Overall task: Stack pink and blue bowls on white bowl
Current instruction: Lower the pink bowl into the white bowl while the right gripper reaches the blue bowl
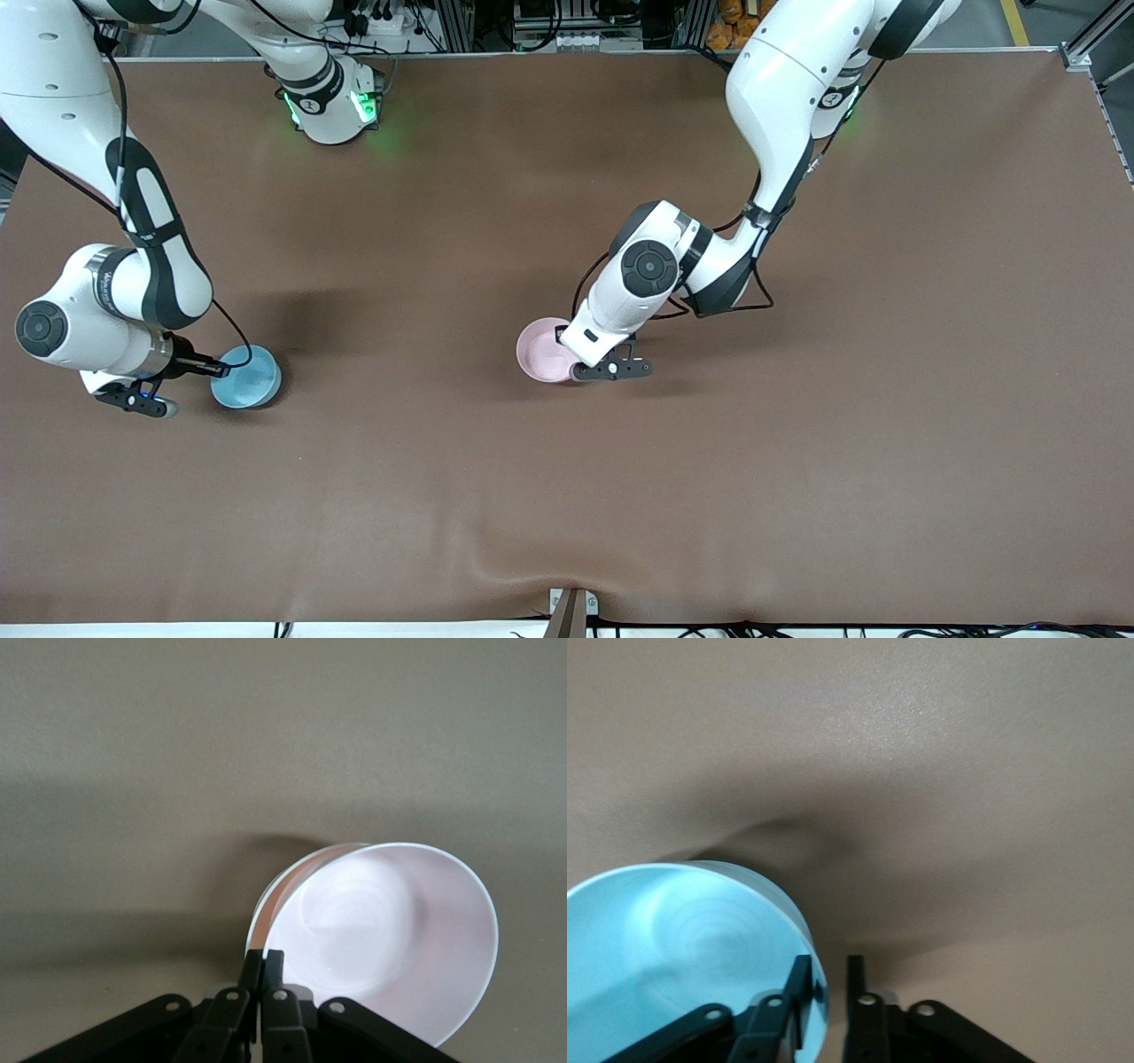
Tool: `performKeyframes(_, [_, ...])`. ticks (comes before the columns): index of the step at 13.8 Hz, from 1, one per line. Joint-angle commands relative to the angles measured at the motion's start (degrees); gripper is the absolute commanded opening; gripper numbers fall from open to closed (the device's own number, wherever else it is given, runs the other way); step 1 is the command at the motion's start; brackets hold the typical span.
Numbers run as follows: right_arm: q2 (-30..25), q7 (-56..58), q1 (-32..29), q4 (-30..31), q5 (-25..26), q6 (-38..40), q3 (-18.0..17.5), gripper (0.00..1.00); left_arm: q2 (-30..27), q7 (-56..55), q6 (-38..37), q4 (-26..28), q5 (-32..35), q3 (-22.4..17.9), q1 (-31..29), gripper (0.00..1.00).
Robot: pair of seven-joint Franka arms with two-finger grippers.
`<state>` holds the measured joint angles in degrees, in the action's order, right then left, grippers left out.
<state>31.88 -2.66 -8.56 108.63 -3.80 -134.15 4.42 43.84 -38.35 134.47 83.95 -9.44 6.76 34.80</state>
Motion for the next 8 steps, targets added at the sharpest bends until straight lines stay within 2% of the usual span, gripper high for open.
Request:
performKeyframes(1, [-0.94, -0.15, -0.67, 0.18, -3.49, 0.55, -0.73, 0.0, 0.19, 0.3, 0.79, 0.33, -1.02, -0.61, 0.79, 0.0])
performKeyframes(2, [-1.82, -0.06, -0.75, 0.09, -3.58, 1.6, -0.73, 0.0, 0.28, -0.23, 0.79, 0.25, -1.11, -0.61, 0.79, 0.03])
performKeyframes(3, [-3.13, 0.2, -0.58, 0.01, -3.76, 2.31, -0.82, 0.0, 0.28, -0.32, 0.79, 0.33, -1.28, -0.61, 0.7, 0.27])
performKeyframes(4, [-4.8, 0.37, -0.58, 0.0, -3.85, 3.36, -0.82, 0.0, 0.28, -0.49, 0.62, 0.33, -1.28, -0.61, 0.53, 0.67])
performKeyframes(5, [-6.38, 0.46, -0.4, -0.17, -3.85, 5.02, -0.9, 0.0, 0.02, -0.67, 0.53, 0.33, -1.37, -0.61, 0.44, 1.0])
performKeyframes(8, [-11.04, 0.03, 0.39, -0.17, -4.37, 10.55, -2.65, 0.0, -1.21, -0.5, -0.35, 0.25, -1.28, -0.7, -0.17, 1.0])
